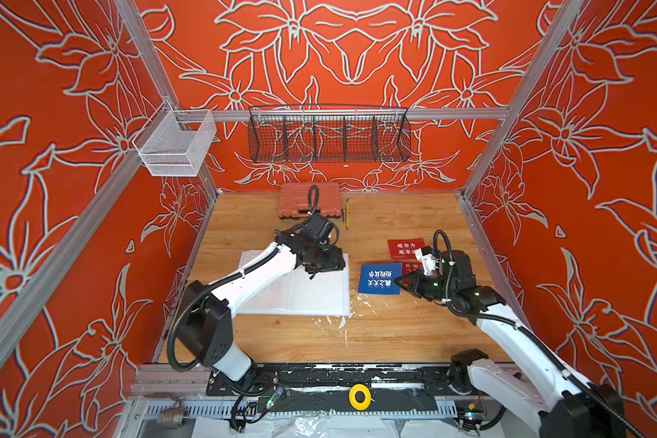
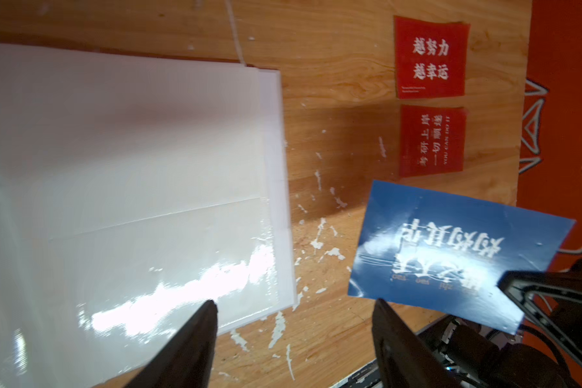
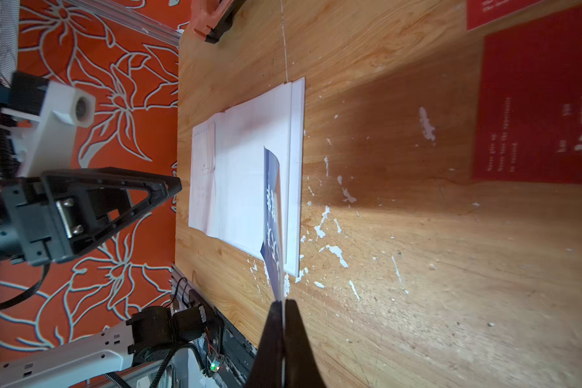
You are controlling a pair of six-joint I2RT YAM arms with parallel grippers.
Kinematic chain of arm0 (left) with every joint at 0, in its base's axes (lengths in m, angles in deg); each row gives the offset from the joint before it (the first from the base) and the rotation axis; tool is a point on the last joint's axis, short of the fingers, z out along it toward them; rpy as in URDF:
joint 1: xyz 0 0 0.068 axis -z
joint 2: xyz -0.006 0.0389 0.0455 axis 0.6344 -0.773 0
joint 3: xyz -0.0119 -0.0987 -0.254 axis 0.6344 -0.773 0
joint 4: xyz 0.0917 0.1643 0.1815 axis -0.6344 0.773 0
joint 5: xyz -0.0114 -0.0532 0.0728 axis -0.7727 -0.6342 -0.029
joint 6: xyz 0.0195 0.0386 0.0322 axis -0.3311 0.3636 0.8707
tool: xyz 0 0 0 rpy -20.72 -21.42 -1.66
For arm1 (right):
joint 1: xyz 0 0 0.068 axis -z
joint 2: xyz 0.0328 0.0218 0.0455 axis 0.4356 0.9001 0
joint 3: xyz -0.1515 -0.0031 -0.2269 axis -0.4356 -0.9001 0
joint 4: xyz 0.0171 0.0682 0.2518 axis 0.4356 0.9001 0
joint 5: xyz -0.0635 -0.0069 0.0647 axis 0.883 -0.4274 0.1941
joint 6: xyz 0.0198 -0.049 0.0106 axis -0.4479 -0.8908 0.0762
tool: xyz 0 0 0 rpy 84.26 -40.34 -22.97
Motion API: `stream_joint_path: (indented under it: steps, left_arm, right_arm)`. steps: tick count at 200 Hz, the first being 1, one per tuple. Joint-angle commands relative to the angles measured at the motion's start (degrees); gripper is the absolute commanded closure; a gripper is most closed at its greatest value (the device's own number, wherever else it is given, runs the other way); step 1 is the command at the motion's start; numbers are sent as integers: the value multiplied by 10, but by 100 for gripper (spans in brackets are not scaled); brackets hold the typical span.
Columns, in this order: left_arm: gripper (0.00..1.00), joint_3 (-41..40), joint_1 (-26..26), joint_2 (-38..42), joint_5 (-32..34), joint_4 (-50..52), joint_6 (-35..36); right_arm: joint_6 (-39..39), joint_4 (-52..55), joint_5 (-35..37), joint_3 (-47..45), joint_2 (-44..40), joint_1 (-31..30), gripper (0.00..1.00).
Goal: Place the photos into the photo albums
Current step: Pick up the photo at the center of the board, then insert the photo into the photo album.
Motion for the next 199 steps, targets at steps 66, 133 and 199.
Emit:
stream_joint_path:
  steps: [66, 133, 199]
  left_arm:
    - [28, -173, -199, 188, 84, 66, 20]
    - [28, -279, -326, 251, 84, -8, -13]
    - [28, -300, -384, 208, 31, -71, -29]
  right_arm:
    - [120, -242, 39, 38, 154, -184, 100]
    - [192, -385, 82, 68, 305, -277, 100]
    - [241, -518, 74, 95, 444, -298, 100]
